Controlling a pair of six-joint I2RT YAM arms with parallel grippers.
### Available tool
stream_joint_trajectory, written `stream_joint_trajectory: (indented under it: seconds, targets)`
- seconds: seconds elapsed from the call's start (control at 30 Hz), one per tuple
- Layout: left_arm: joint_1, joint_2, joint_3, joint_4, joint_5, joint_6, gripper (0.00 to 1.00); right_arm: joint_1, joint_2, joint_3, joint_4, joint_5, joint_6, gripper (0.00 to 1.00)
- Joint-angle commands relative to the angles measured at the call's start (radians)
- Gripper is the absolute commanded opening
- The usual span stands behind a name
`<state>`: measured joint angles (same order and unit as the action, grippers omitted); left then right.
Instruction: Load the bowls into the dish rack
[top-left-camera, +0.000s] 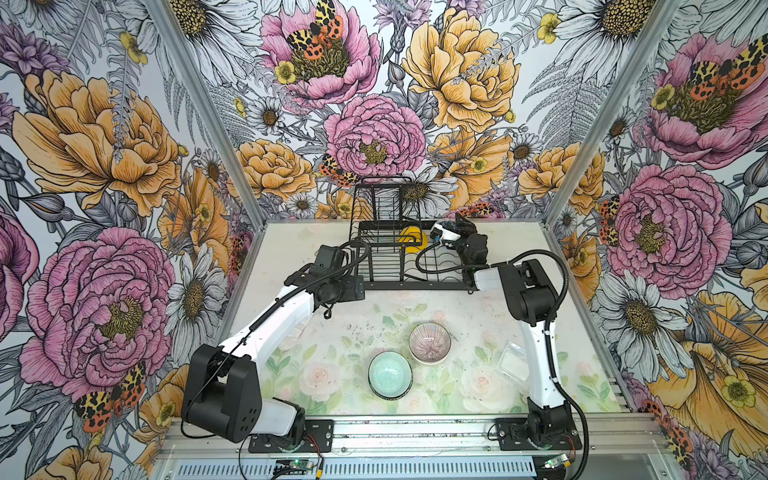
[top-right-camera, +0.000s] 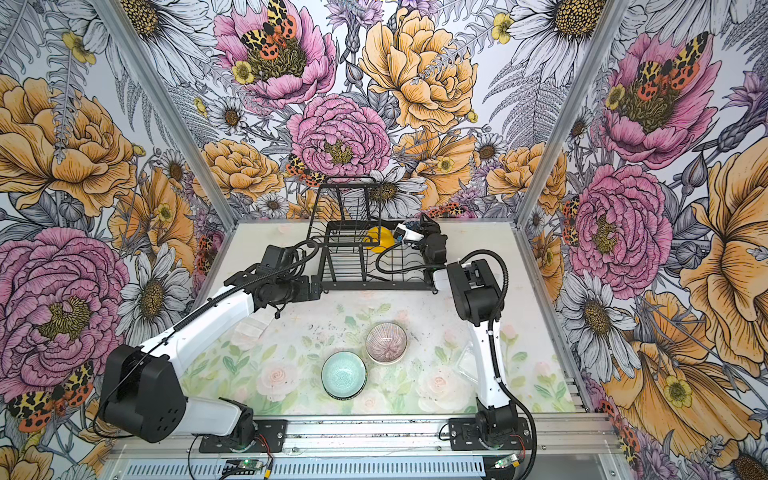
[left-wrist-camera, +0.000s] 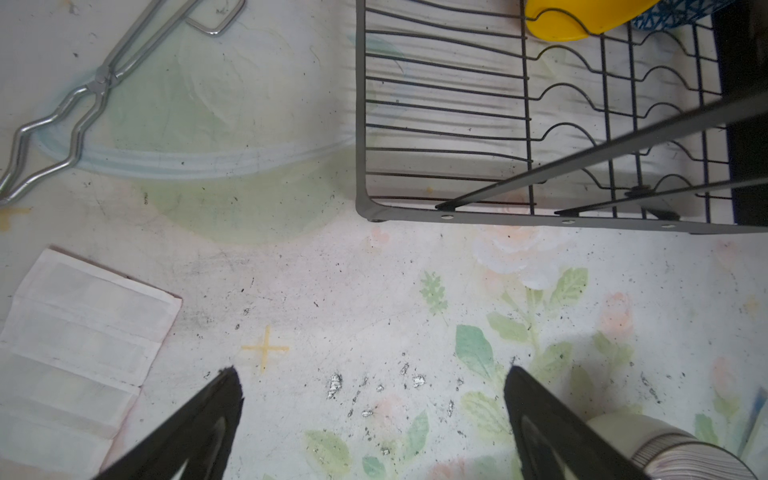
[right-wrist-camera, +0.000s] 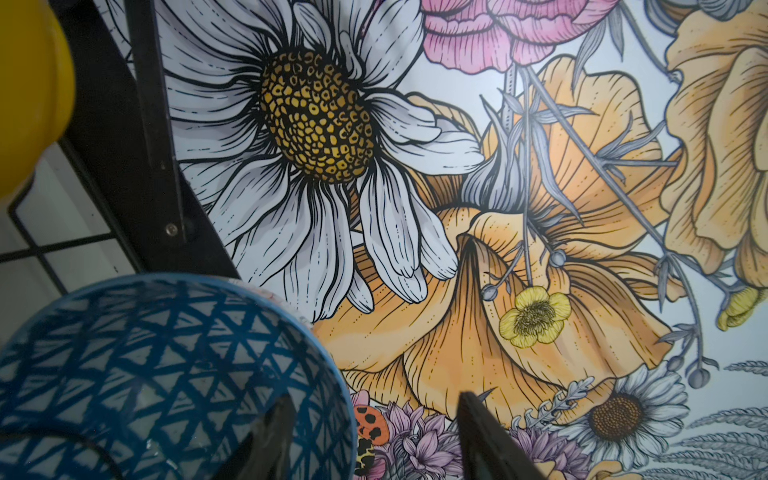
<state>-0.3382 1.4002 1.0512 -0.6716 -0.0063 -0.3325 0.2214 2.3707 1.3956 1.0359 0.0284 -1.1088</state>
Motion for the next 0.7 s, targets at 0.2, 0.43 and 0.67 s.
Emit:
stream_joint_trajectory:
  seconds: [0.2, 0.43, 0.67]
  targets:
    - [-0.008, -0.038, -0.013, 0.024, 0.008, 0.012, 0.99, 0.006, -0.118, -0.082, 0.028, 0.026, 0.067, 0.99]
    - [-0.023, -0.053, -0.029, 0.042, 0.005, 0.004, 0.99, 0.047, -0.213, -0.161, 0.053, 0.112, 0.114, 0.99]
    - [-0.053, -0.081, -0.049, 0.047, -0.010, -0.004, 0.99, 0.088, -0.395, -0.312, 0.036, 0.200, 0.229, 0.99]
